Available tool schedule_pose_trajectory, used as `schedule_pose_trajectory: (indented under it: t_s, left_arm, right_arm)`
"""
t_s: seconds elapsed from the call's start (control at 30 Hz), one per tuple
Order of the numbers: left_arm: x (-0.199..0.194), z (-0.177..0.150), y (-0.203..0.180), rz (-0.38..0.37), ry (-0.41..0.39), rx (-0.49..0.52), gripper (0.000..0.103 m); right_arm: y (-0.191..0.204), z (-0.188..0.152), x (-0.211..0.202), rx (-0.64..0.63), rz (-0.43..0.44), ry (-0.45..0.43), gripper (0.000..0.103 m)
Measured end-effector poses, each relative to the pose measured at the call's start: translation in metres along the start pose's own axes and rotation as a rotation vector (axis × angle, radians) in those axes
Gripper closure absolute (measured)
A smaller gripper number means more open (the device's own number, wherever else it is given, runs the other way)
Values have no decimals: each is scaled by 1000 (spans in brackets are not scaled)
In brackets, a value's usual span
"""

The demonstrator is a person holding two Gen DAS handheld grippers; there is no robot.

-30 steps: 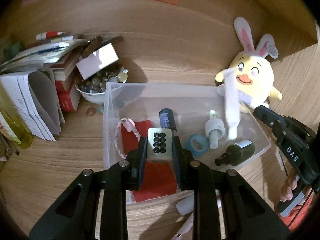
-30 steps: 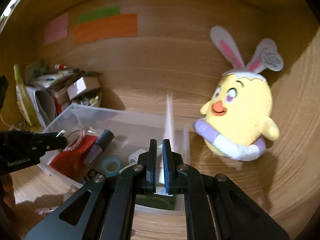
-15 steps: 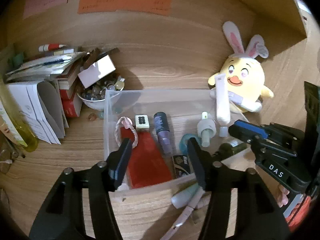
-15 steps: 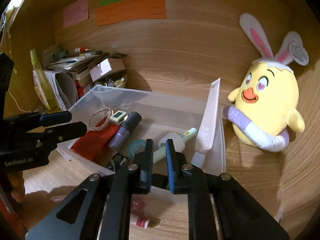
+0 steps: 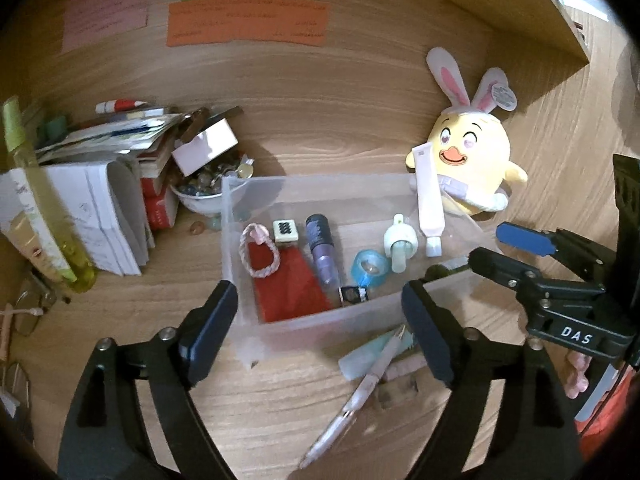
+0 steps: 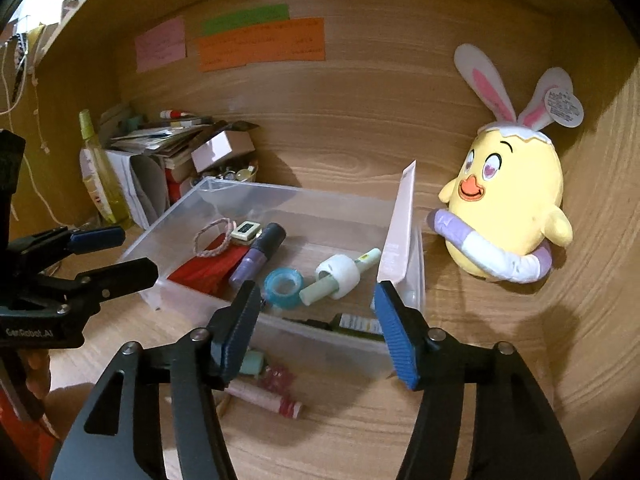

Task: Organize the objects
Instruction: 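Open left tool dropping block into bin while right tool releases pink tube, then move left tool toward white pen while right tool approaches white-red lipstick tube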

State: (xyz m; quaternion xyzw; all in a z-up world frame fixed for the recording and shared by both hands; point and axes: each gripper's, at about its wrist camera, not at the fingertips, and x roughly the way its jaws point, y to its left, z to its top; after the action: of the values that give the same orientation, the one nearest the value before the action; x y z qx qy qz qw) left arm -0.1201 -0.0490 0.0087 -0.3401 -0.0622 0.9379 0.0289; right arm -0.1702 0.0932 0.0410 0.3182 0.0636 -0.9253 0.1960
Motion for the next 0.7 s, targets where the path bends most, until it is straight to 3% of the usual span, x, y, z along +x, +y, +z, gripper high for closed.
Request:
schedule_pose_trajectory:
  t_s: [0.37,0.6,0.7]
  left_arm:
    - [2,-36,12,11,90,-10,16]
    - [15,-59,8,-24,175,3,16]
    - [21,-67,8,-38,211,3,22]
  right_arm:
    - [7,-27,-6,11,40,42,43]
    - [17,-51,15,-10,61,141,43]
    - [16,-60,25,0,72,186,43]
